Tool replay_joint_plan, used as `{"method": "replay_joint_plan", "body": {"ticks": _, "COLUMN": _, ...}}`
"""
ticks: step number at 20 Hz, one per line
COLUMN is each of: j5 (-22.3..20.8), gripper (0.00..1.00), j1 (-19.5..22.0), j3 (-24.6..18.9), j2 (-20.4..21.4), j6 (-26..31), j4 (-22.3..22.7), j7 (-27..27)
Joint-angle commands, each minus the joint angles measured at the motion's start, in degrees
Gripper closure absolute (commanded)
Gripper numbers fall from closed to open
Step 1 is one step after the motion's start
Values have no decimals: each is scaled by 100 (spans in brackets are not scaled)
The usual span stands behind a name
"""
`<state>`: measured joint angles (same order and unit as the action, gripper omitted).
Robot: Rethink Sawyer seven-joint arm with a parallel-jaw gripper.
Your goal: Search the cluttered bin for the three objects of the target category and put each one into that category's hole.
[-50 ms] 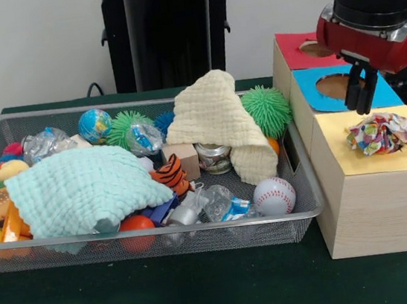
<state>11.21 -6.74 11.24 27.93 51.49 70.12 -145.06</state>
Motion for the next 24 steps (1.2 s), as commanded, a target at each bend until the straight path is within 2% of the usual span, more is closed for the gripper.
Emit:
{"method": "replay_joint_plan", "body": {"ticks": 1, "j5": 267, "gripper": 100, "j1": -2, "j3": -271, "j2": -160, "j6": 238, "j4": -8, "j7": -1101}}
{"method": "replay_joint_plan", "body": {"ticks": 7, "j5": 383, "gripper": 100, "j1": -54, "j3": -318, "j2": -410, "j6": -488, "j4": 271, "j7": -1155}}
{"method": "replay_joint_plan", "body": {"ticks": 17, "j5": 388, "gripper": 100, "j1": -103, "j3": -229, "j2": -644, "j6": -566, "j4": 452, "j7": -1089}}
{"method": "replay_joint_plan", "body": {"ticks": 24, "j5": 378, "gripper": 100, "j1": -88, "j3": -206, "j2": -1010, "j6": -605, "j4": 118, "j7": -1100}}
